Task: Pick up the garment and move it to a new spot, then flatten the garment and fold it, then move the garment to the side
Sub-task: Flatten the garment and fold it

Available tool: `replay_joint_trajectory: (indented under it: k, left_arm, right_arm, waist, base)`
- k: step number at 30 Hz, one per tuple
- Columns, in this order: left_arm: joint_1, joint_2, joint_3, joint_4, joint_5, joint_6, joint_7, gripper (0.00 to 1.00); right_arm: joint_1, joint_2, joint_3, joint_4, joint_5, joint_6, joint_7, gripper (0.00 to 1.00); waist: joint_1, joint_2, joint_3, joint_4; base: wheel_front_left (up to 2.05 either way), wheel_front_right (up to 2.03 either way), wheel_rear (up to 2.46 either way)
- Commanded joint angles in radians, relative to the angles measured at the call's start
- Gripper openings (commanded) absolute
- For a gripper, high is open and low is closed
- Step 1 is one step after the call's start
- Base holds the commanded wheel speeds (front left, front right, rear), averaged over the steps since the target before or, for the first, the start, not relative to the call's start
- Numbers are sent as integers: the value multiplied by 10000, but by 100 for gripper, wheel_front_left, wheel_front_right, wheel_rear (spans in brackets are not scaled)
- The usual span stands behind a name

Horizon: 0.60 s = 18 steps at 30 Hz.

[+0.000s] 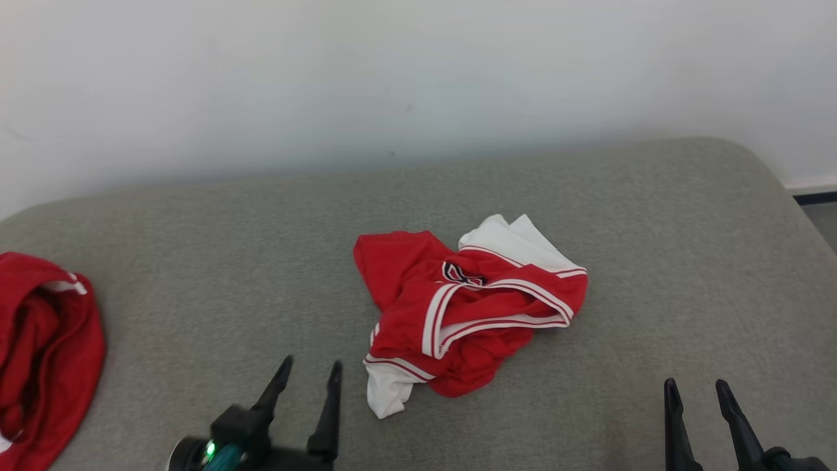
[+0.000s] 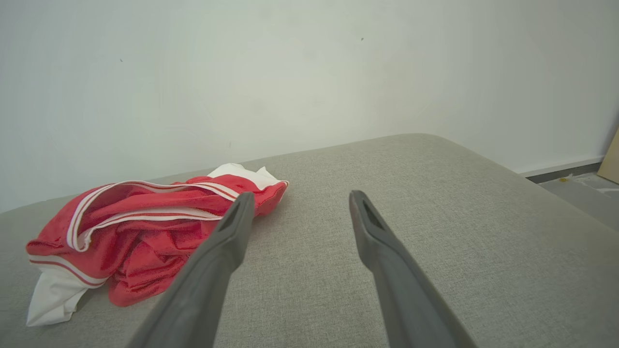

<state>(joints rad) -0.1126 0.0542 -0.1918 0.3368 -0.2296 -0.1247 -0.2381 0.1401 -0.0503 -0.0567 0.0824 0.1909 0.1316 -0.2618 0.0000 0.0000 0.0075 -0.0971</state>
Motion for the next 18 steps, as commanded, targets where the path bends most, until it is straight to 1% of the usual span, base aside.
replay_joint_trajectory:
  k: [1,10,14,18]
  left_arm:
    - [-392,82,-193,92,5,-64,146,100]
    - [-2959,266,-2582,662,-1084,-56,2376,100]
    - [-3782,200,-3428,1062,-1510,-56,3365,100]
    - [-4360,122,-4056,1481,-1950,-56,4002,100]
  right_arm:
    - [-68,-1,-8,-6,53,-18,-46,100]
    - [-307,2,129,42,235,-18,-30,100]
    - [-386,2,203,1,279,-18,-28,100]
    - [-485,4,257,-13,348,-18,-28,100]
  waist:
    - [0,0,186,-389]
    - [0,0,702,-1565]
    - [0,0,947,-2078]
    - [0,0,1211,-2547]
  base:
    - [0,0,0]
    - [0,0,0]
    - [0,0,0]
    - [0,0,0]
